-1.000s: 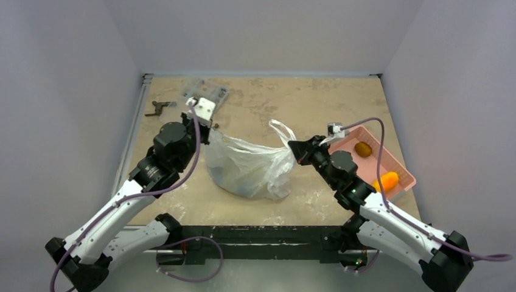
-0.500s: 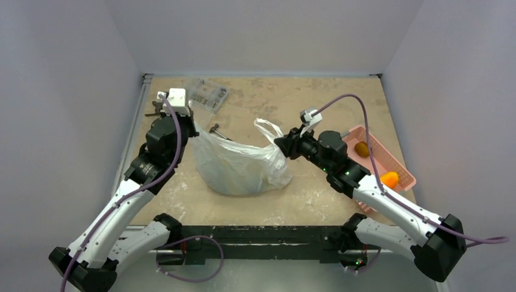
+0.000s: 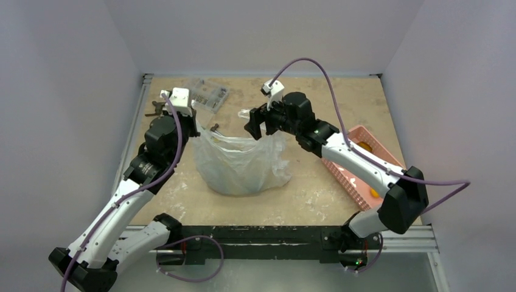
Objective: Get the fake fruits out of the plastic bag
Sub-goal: Untie the plastic bag at the center of the board.
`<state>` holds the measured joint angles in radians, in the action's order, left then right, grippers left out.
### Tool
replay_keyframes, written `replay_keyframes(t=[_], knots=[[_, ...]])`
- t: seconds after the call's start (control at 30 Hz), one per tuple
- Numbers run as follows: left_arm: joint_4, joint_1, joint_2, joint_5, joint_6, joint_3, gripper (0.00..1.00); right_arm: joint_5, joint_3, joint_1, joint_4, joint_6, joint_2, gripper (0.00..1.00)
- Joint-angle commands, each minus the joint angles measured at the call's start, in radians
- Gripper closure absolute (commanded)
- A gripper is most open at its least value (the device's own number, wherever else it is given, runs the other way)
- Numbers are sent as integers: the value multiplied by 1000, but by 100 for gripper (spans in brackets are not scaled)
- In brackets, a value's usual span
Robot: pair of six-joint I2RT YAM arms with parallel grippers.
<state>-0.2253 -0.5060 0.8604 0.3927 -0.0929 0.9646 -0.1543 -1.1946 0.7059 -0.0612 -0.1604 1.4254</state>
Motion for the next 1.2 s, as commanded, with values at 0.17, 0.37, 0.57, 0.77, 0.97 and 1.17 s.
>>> replay_keyframes(t=[0.17,0.37,0.57,0.77,0.97,1.17], knots=[[61,6,4,-12,28,6,100,110,-275,31,-243,230,156,11],[63,5,5,26,27,6,100,301,-354,81,-227,191,201,46],[53,4,-13,102,28,12,100,382,-302,81,-144,100,113,100],[28,15,-28,229,20,28,100,278,-94,80,53,56,-187,100],[-6,66,-28,194,-33,43,100,-17,161,81,102,122,-372,100],[-93,144,14,-10,-86,100,100,-350,277,149,129,27,-369,100]])
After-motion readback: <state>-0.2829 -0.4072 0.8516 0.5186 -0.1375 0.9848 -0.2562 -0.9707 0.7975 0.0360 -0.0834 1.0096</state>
